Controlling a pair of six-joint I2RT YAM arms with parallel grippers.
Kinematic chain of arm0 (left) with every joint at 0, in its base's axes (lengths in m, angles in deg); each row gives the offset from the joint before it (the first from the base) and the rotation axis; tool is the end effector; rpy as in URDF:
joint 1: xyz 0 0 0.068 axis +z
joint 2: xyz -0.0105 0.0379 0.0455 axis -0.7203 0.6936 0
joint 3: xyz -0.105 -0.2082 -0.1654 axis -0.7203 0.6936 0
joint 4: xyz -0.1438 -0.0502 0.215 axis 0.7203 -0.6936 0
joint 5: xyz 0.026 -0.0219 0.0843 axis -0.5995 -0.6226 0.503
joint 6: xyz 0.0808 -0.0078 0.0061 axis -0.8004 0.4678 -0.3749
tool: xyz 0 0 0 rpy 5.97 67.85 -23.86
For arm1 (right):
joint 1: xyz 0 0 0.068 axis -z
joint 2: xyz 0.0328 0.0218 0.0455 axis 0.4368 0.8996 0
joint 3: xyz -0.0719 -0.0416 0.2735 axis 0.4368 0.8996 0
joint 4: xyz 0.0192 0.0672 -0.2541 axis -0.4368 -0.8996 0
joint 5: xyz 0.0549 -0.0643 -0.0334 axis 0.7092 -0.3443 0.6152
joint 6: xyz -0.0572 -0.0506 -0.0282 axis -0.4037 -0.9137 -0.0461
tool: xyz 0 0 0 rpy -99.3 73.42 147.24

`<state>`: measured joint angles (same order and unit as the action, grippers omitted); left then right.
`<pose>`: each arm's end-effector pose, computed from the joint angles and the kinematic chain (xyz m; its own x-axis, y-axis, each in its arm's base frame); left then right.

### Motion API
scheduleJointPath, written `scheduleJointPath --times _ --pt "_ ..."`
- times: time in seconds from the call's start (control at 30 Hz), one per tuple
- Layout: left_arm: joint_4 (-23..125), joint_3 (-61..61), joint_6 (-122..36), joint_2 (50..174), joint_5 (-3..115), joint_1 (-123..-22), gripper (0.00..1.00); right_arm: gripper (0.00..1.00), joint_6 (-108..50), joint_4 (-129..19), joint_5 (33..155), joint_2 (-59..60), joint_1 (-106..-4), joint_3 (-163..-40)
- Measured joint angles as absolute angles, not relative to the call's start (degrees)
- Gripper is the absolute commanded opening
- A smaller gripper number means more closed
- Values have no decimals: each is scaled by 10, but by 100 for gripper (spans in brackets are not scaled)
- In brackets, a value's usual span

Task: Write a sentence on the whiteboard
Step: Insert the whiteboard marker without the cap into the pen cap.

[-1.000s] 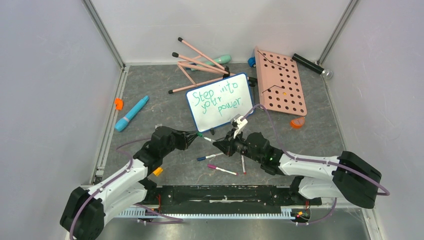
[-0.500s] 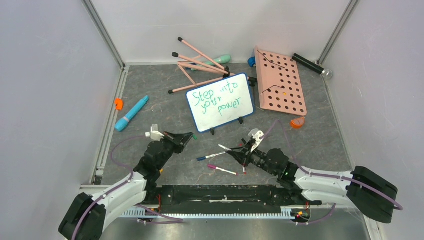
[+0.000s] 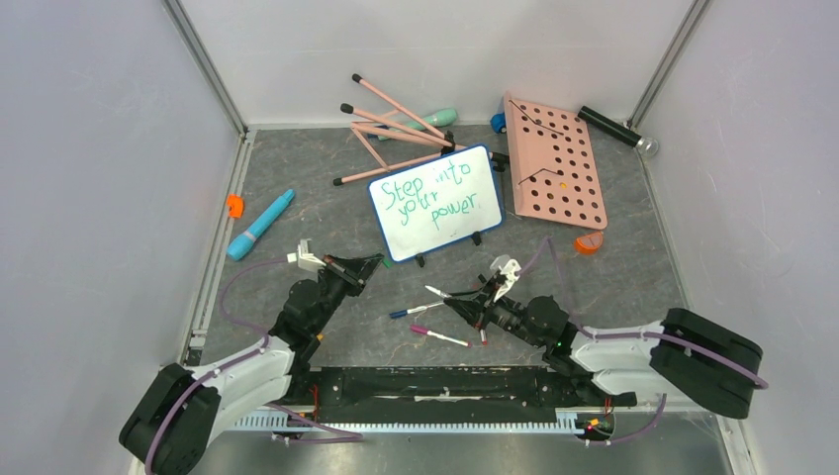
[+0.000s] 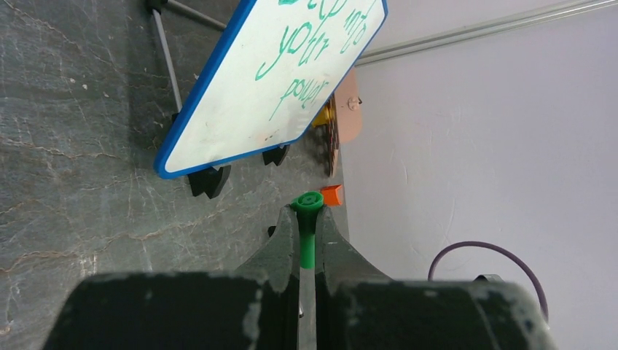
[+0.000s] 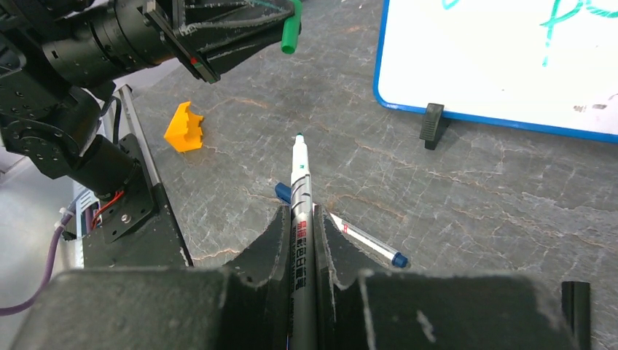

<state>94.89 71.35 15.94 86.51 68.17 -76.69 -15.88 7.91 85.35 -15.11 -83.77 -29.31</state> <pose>0.1681 -0.0940 0.1698 -0.4402 -0.8334 -0.3343 0.1041 0.3224 -0.9409 0.1170 0.1835 0.1763 -0.2792 0.1900 -0.9412 -0.7865 0.5171 0.3377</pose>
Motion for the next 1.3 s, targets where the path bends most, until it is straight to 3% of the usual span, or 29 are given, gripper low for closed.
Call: scheduleJointPath --times 0.67,1.3 --pt "891 714 203 814 746 -766 2 0 -114 205 841 52 -847 -402" --pt "906 714 242 781 748 -764 2 0 -99 204 843 125 -849 -476"
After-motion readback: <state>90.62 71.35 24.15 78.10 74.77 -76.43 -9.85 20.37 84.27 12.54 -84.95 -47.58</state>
